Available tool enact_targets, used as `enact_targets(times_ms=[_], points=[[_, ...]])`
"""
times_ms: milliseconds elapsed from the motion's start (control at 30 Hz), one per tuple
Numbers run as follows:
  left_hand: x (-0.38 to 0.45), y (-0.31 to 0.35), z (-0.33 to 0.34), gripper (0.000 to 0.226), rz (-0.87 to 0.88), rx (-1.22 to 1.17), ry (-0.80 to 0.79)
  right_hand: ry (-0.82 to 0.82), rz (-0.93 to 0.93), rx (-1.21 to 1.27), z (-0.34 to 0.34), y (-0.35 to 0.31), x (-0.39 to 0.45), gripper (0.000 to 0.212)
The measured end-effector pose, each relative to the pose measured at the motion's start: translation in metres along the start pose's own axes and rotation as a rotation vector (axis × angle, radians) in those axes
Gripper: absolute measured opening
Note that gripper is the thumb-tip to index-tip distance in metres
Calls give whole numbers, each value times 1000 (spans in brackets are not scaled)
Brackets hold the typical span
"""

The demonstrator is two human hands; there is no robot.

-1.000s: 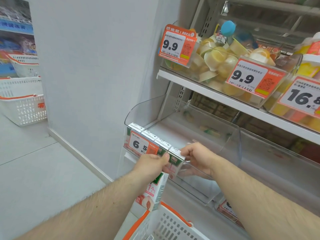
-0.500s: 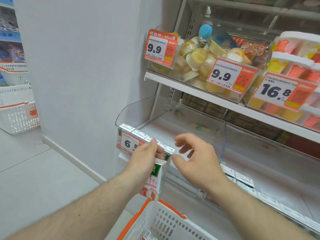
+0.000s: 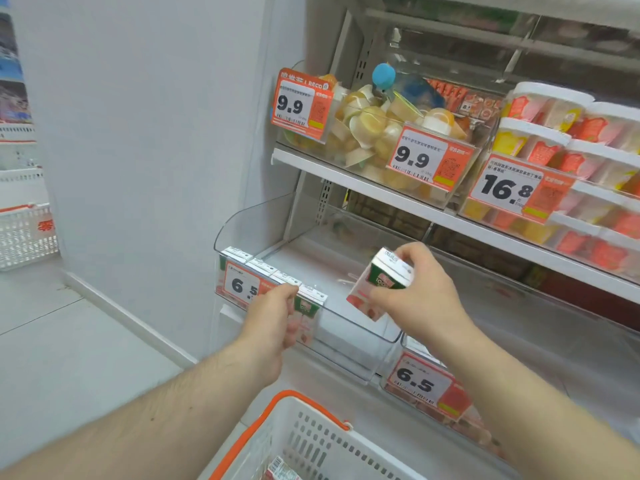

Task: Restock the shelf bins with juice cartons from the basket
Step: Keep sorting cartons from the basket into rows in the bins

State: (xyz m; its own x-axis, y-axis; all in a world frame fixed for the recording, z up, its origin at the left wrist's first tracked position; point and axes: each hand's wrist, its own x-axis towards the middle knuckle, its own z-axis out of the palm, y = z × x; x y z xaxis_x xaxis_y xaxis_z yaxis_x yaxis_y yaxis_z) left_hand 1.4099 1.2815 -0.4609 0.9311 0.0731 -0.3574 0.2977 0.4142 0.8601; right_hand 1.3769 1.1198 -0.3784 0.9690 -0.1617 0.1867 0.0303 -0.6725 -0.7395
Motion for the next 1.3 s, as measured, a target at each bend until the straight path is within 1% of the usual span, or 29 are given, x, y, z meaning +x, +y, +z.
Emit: enact_targets(times_ms=[33, 67, 133, 200, 267, 333, 400, 433, 467, 533, 633, 700, 833, 933, 1033, 1100, 1233, 1300], points=[[1, -3, -1, 16, -83, -9, 11, -29, 30, -14, -2, -2, 14, 36], [3, -6, -1, 23, -149, -23, 12, -70, 56, -53, -2, -5, 29, 31], [10, -14, -1, 50, -221, -51, 12, -144, 127, -213, 8, -4, 54, 20], [20, -23, 0, 76, -256, -68, 14, -198, 170, -411, 21, -3, 71, 22], [29, -30, 3, 86, -282, -95, -20, -289, 212, -543, 36, 3, 83, 28], [37, -34, 5, 85, -293, -114, -64, -418, 281, -577, 47, 14, 90, 30], [44, -38, 5, 79, -293, -144, -85, -522, 352, -551, 54, 23, 92, 20], [47, -40, 5, 76, -294, -163, -88, -559, 386, -518, 56, 26, 91, 13], [49, -41, 5, 75, -290, -185, -88, -583, 417, -472, 58, 28, 91, 11], [53, -43, 5, 70, -280, -222, -84, -614, 484, -360, 62, 31, 88, 16], [58, -47, 6, 56, -254, -232, -78, -620, 571, -187, 62, 36, 91, 27], [59, -48, 7, 56, -253, -235, -76, -619, 617, -100, 61, 37, 93, 34], [60, -51, 8, 58, -251, -252, -77, -627, 630, -23, 65, 40, 96, 29], [60, -52, 7, 56, -242, -257, -90, -608, 639, 111, 71, 46, 97, 32], [58, -51, 8, 56, -237, -263, -92, -578, 648, 144, 72, 46, 98, 40], [57, -51, 9, 56, -232, -266, -90, -588, 671, 169, 71, 45, 98, 46], [55, -51, 9, 53, -233, -273, -95, -577, 694, 185, 70, 40, 94, 41], [53, -50, 9, 53, -237, -279, -88, -548, 692, 137, 69, 39, 91, 38]])
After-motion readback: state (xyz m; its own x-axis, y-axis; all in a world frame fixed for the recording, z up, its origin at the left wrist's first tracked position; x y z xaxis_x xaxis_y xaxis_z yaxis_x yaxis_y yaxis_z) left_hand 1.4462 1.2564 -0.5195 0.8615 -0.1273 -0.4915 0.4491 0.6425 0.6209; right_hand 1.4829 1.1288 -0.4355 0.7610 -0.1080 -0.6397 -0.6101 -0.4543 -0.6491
